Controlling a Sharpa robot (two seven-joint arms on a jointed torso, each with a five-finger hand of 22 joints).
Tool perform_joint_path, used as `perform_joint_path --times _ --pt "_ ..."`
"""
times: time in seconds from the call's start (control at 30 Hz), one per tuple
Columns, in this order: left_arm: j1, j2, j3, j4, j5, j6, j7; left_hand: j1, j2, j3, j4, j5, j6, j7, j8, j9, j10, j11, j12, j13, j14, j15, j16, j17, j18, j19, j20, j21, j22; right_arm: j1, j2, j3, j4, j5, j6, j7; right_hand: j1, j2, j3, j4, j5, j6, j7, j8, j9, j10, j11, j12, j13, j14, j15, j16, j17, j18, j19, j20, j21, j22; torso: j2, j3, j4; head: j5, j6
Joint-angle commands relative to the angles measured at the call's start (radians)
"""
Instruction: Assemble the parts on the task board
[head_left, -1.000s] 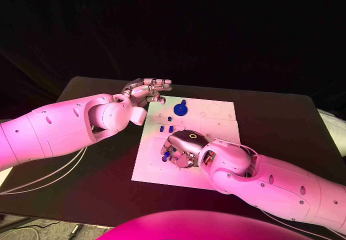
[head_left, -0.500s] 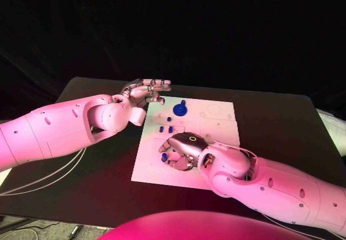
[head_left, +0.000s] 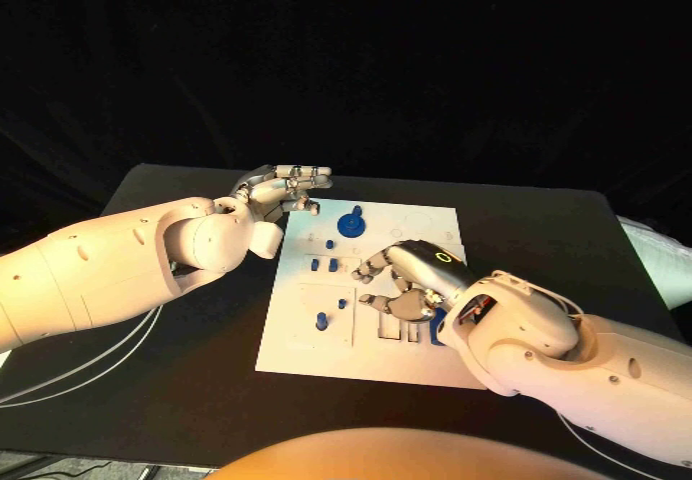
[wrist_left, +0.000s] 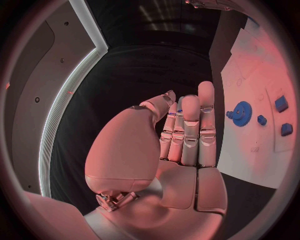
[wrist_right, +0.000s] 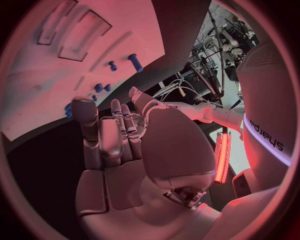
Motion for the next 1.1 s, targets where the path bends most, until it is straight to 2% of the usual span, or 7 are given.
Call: perform_joint_path --times 0.03,0.17,0.23,0.33,0.53,0.73,1.1 --pt "0.000 -0.003 0.000 0.004 -0.002 0.020 0.002 0.004 0.007 0.002 -0.006 0.001 -0.007 0.001 -0.001 -0.001 -0.008 0.000 0.006 0.000 -0.004 0.001 -0.003 -0.001 0.010 -0.007 -0.002 -0.004 -0.002 -0.001 -0.056 0.006 0.021 0.172 -0.028 -0.068 -0.014 0.002 -0.008 0.014 0.011 0.016 -0.006 0.007 0.002 0.102 -0.024 0.045 0.020 0.044 -0.016 0.048 0.068 -0.020 0.036 -0.011 0.050 0.077 -0.003 0.0013 -0.0112 -0.016 0.007" --pt "-0.001 -0.010 -0.001 0.008 -0.002 0.020 0.003 0.004 0.007 0.002 -0.006 0.001 -0.007 0.001 -0.001 -0.001 -0.008 0.000 0.006 0.000 -0.004 0.001 -0.003 -0.001 0.010 -0.007 -0.002 -0.004 -0.002 -0.004 -0.141 0.013 0.030 0.240 -0.030 -0.145 -0.078 -0.027 -0.067 0.061 0.072 0.024 -0.032 0.012 0.001 0.241 -0.056 0.147 0.090 0.059 -0.042 0.107 0.152 -0.041 0.087 -0.037 0.128 0.195 -0.002 0.0039 -0.0245 -0.028 0.014" --pt "-0.001 -0.012 -0.002 0.011 -0.002 0.019 0.003 0.004 0.007 0.002 -0.006 0.001 -0.007 0.001 -0.001 -0.001 -0.008 0.000 0.006 0.000 -0.004 0.001 -0.003 -0.001 0.010 -0.007 -0.002 -0.004 -0.002 -0.008 -0.176 0.015 0.034 0.254 -0.017 -0.191 -0.112 -0.034 -0.112 0.093 0.116 0.020 -0.043 0.017 0.001 0.263 -0.064 0.221 0.158 0.058 -0.051 0.114 0.157 -0.046 0.101 -0.049 0.152 0.231 -0.001 0.0049 -0.0268 -0.033 0.015" --pt "-0.001 -0.016 -0.003 0.013 -0.002 0.018 0.002 0.004 0.007 0.002 -0.006 0.001 -0.007 0.001 -0.001 -0.001 -0.008 0.000 0.007 0.000 -0.004 0.001 -0.003 -0.001 0.010 -0.007 -0.001 -0.004 -0.002 -0.016 -0.214 0.016 0.038 0.252 0.007 -0.246 -0.123 -0.037 -0.193 0.131 0.187 0.019 -0.054 0.041 0.006 0.262 -0.073 0.583 0.556 0.062 -0.060 0.144 0.199 -0.060 0.120 -0.058 0.195 0.296 0.000 0.0053 -0.0288 -0.039 0.016" --pt "-0.001 -0.017 -0.005 0.014 -0.002 0.020 0.002 0.003 0.007 0.001 -0.006 0.001 -0.007 0.001 -0.001 -0.001 -0.009 0.000 0.007 0.000 -0.005 0.001 -0.003 -0.002 0.010 -0.007 -0.001 -0.005 -0.002 -0.040 -0.246 0.017 0.049 0.225 0.040 -0.310 -0.101 0.012 -0.297 0.202 0.200 0.014 -0.055 0.093 0.019 0.240 -0.070 0.922 0.956 0.067 -0.059 0.183 0.262 -0.063 0.123 -0.058 0.224 0.340 0.001 0.0044 -0.0279 -0.049 0.017" --pt "-0.005 -0.014 -0.005 0.012 -0.002 0.023 0.001 0.003 0.007 0.001 -0.006 0.001 -0.007 0.001 -0.001 -0.001 -0.009 0.000 0.007 0.000 -0.005 0.001 -0.003 -0.002 0.010 -0.007 -0.001 -0.005 -0.002 -0.051 -0.236 0.017 0.047 0.187 0.065 -0.329 -0.096 0.028 -0.337 0.236 0.205 0.017 -0.056 0.119 0.031 0.239 -0.074 0.963 1.017 0.068 -0.060 0.190 0.272 -0.064 0.121 -0.058 0.229 0.346 0.001 0.0041 -0.0205 -0.057 0.015" --pt "-0.009 -0.014 -0.006 0.008 -0.002 0.024 0.001 0.003 0.007 0.001 -0.006 0.001 -0.007 0.001 -0.001 -0.001 -0.009 0.000 0.007 0.000 -0.005 0.001 -0.003 -0.002 0.010 -0.007 -0.001 -0.005 -0.002 -0.071 -0.200 0.017 0.030 0.143 0.131 -0.339 -0.105 0.045 -0.395 0.265 0.202 0.017 -0.061 0.150 0.053 0.248 -0.078 0.999 1.075 0.069 -0.062 0.196 0.282 -0.065 0.121 -0.060 0.236 0.358 0.003 0.0026 -0.0191 -0.053 0.010"
